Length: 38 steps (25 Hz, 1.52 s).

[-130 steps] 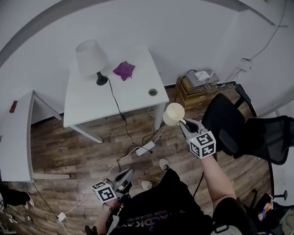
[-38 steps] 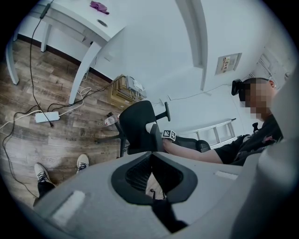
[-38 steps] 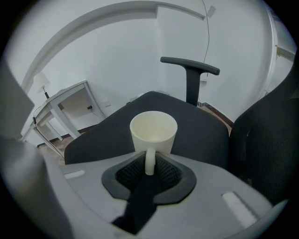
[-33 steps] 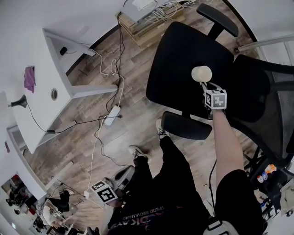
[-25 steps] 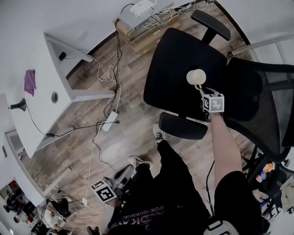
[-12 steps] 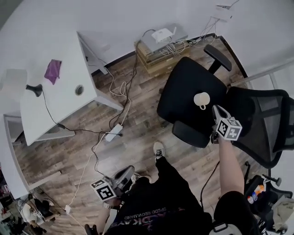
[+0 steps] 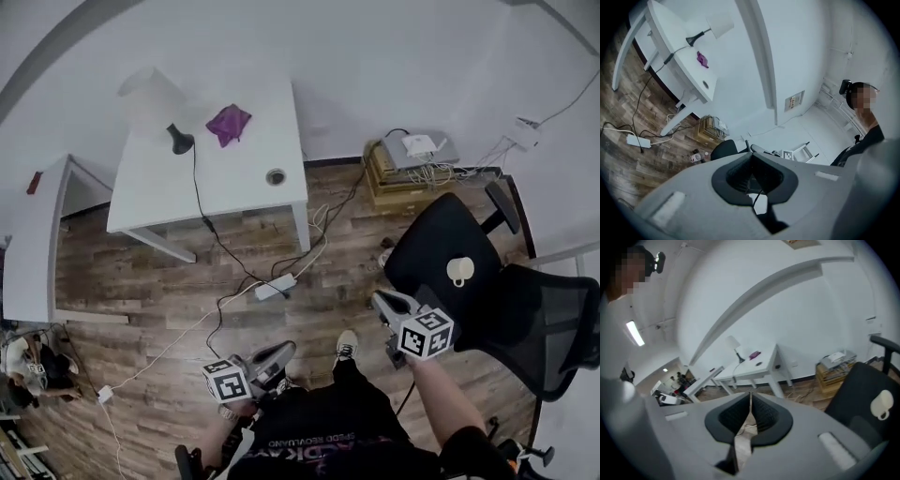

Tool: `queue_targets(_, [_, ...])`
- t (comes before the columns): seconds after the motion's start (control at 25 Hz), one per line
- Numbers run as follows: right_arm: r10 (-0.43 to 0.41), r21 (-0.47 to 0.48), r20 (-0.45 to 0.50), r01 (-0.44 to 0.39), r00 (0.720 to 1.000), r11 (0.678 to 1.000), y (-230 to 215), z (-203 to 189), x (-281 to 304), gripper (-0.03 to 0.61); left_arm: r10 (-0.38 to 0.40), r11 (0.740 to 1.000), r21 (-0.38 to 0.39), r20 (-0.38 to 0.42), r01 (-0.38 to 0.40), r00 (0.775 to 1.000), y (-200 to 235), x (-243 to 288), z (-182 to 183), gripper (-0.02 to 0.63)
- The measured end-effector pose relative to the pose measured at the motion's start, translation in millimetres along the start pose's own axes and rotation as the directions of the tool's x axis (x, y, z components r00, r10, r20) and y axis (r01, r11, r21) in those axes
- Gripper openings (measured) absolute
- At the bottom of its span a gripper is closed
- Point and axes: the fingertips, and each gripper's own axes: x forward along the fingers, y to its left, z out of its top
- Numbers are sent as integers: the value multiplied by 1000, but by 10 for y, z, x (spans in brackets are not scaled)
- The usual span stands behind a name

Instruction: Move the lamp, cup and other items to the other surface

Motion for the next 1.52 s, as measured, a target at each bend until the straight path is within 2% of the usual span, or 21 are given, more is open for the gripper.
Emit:
queue_targets(0.12, [187, -28, -70, -189, 980, 982, 1013, -237, 303, 15, 6, 1000, 11, 68, -7, 998, 3, -338, 109, -2])
queue_targets(0.24, [336, -26, -110, -341, 935, 940, 1855, -395, 451, 12, 11, 1000, 22, 127, -14, 992, 5, -672, 206, -2])
queue_targets(0.36, [432, -20, -145, -440, 890, 898, 2441, -539, 537, 5, 22, 999, 26, 179, -27, 984, 24, -991, 262, -3])
queue_targets(0.48, [482, -48, -212, -502, 850, 864, 2809, -755, 603, 5, 27, 999, 18, 229, -32, 973, 52, -1263, 255, -3])
queue_targets(0.6, [508, -68, -245, -537, 826, 841, 3067, -866, 686, 3, 29, 999, 12, 266, -33, 963, 90, -1517, 268, -3])
queue_targets(0.84, [530, -112, -256, -569, 809, 815, 3467, -963, 814, 3, 31, 999, 20, 284, -38, 958, 138, -1879, 310, -3])
queue_targets(1.28, [527, -125, -250, -567, 812, 814, 3734, -1102, 864, 3, -2, 997, 74, 267, -18, 964, 108, -2136, 258, -2])
queue_targets(1.52, [520, -147, -251, -563, 816, 813, 3802, -1168, 791, 3, 1, 998, 60, 290, -20, 957, 90, -2241, 187, -3])
